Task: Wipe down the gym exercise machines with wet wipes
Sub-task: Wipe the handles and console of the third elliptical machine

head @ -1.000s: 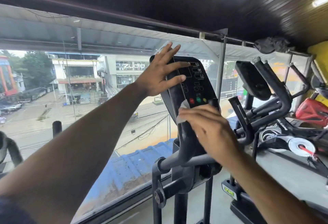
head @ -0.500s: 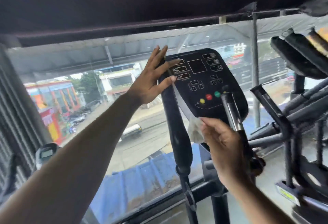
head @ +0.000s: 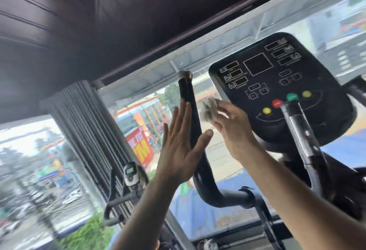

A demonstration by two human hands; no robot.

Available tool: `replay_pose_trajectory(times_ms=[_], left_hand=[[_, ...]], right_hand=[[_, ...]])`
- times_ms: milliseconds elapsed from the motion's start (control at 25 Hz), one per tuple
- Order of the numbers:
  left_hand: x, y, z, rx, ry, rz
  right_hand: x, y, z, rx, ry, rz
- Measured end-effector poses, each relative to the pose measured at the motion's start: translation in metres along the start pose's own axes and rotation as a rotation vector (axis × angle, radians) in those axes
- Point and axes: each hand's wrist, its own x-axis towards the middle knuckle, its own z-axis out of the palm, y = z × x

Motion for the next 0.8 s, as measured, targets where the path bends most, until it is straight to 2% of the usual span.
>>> replay_pose_trajectory(times_ms=[120,280,520,720,800], left_hand=[[-0.012,0.010,0.003,0.021,0.005,-0.095],[-0.031,0.023,0.005,0.085,-0.002,-0.186],[-0.037,0.033,0.009,0.187,0.044,-0.239],[-0.038,0.033,0.012,0.211,0.101,-0.256],[-0.039,0.033,0.014,0.204,0.129,-0.259]], right_hand=[[0.039,0.002,0.022,-0.003,0.036,-0.065],[0.067,0.014,0.042,0.147,0.048,0.032],[0.049,0.028,0.013,0.378,-0.216,0.135],[0.083,0.017,0.031,0.365,-0.077,0.073],[0.085,0.024,0.036,0.421,-0.118,0.135]])
